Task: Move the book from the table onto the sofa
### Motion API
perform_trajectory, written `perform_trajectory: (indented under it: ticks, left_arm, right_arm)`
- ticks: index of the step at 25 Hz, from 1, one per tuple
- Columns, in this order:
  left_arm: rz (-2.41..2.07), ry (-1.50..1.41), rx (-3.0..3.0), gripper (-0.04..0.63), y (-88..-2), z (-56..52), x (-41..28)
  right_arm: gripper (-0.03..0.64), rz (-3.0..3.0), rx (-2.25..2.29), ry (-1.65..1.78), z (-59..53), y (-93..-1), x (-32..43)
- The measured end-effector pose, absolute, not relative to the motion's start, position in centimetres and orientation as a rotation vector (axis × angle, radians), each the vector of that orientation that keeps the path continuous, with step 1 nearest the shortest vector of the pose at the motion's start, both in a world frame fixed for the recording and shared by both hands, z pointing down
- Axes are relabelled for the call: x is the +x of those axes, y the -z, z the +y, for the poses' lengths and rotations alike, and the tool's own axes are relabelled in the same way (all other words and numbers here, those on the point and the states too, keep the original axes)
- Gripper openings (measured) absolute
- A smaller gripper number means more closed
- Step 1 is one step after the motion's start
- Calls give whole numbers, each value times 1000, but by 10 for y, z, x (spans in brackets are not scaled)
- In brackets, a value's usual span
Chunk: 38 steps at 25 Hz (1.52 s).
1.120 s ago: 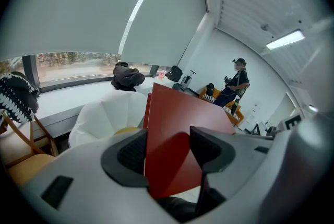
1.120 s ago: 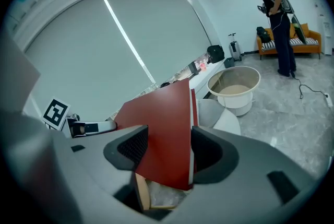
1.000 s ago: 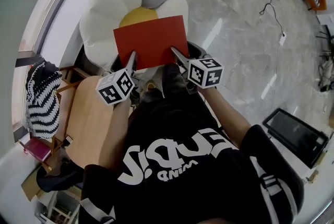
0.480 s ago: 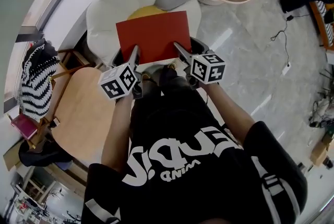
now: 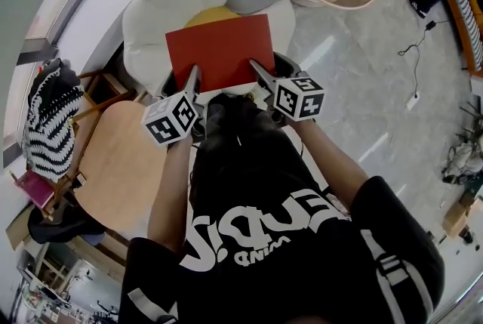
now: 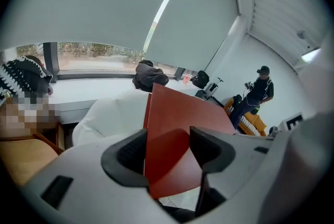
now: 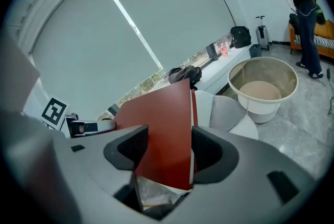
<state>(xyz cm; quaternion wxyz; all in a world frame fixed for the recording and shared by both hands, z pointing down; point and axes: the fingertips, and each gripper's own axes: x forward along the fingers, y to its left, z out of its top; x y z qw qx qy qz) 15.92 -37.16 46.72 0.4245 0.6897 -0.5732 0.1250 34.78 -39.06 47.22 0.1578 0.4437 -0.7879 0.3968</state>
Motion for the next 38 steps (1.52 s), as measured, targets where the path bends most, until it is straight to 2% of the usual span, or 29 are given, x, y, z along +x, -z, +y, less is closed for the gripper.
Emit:
perform_trajectory:
  ticks: [12,27,38]
  left_arm:
    - [-1401,-339,1714,244,-561,-432,126]
    - [-1361,-355,1665,244,-779,-468,106]
    - [-1363,-337,1639,244,-906,-481,107]
  right_arm:
    - [261,-2208,1283,-1168,-446,-565,316]
    - [261,-2143,1260,-1179,-483,-779,295]
    - [261,-2120,1231,-1188,-501,-903,296]
